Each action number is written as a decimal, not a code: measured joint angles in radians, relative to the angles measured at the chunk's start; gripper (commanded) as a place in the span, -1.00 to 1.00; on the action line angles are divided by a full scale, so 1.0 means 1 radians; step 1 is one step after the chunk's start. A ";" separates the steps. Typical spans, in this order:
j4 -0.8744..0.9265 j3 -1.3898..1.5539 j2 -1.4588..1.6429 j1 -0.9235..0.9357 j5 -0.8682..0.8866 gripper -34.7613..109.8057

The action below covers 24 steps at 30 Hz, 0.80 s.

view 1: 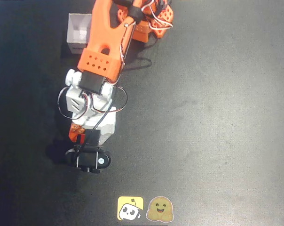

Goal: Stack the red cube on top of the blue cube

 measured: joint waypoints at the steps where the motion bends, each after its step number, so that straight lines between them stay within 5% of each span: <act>1: 0.000 0.000 0.000 -0.002 0.000 -0.19; 14: 0.000 0.166 0.258 -0.044 0.043 -0.17; 19: -0.038 0.419 0.565 -0.044 -0.020 -0.51; 24: -0.075 0.638 0.847 -0.058 -0.025 -0.52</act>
